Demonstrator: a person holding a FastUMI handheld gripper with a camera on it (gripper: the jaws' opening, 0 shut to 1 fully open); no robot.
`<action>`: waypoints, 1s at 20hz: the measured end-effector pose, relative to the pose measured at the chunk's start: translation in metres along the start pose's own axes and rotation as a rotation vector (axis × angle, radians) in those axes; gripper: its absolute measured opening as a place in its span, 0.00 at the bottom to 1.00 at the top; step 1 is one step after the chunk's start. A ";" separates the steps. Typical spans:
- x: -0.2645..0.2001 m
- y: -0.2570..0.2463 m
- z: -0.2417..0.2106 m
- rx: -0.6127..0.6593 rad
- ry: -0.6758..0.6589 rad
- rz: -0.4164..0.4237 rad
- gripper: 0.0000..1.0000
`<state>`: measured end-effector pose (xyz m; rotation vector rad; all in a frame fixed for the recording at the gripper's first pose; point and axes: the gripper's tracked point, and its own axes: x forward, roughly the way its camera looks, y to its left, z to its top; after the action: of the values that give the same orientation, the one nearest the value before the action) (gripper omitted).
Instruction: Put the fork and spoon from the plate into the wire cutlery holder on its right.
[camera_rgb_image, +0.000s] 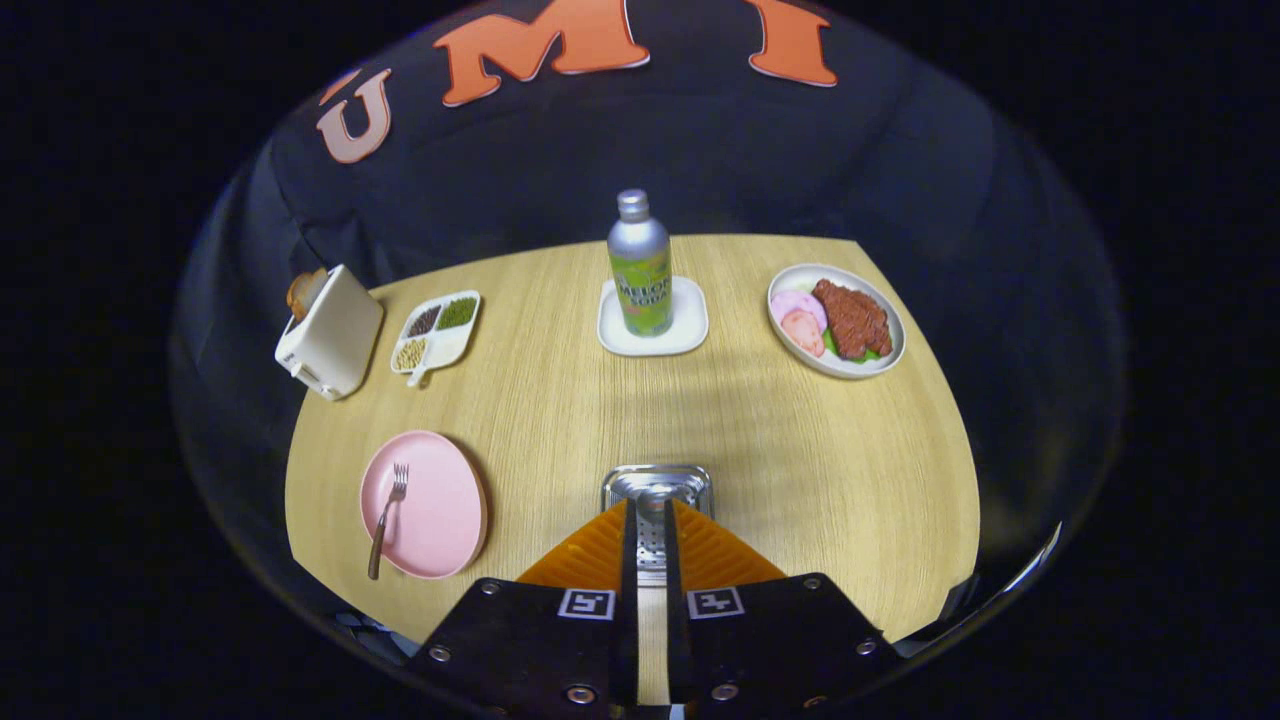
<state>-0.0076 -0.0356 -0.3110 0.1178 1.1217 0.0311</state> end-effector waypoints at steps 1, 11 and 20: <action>-0.007 0.002 0.011 -0.003 -0.060 -0.007 0.12; -0.098 0.027 0.103 -0.013 -0.610 -0.080 0.22; -0.133 0.087 0.126 -0.047 -0.795 -0.093 0.61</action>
<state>0.0509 0.0295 -0.1285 0.0271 0.3304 -0.0685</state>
